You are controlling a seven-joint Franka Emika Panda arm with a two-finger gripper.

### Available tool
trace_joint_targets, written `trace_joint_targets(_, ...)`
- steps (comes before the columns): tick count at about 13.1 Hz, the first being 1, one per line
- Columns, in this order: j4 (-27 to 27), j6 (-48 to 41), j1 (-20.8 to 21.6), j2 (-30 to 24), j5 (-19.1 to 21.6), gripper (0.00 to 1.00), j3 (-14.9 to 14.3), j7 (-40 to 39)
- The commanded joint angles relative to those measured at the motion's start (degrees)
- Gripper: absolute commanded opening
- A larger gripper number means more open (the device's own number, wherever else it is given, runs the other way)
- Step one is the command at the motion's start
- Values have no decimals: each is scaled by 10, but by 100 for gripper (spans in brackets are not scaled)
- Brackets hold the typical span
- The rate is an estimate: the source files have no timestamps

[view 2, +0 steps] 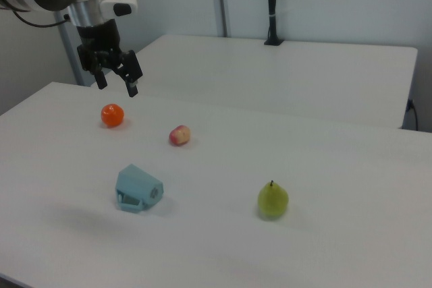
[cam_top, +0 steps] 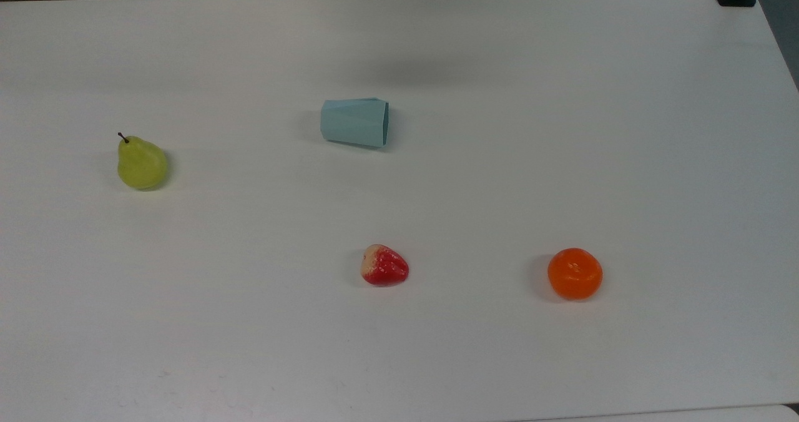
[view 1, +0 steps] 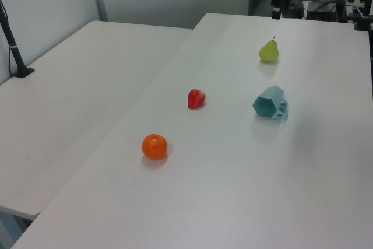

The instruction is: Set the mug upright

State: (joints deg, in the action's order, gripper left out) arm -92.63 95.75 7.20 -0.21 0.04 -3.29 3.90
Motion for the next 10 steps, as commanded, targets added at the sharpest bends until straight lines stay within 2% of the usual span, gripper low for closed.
trace_joint_targets(1, -16, -4, 5, -10, 3, 100, -3, -12)
trace_joint_targets(6, -15, 1, 5, -8, 0, 100, -2, -13)
trace_joint_targets(8, -15, 1, 11, -7, -16, 100, 2, -12)
trace_joint_targets(10, -19, 0, 27, -1, -45, 100, 20, 0)
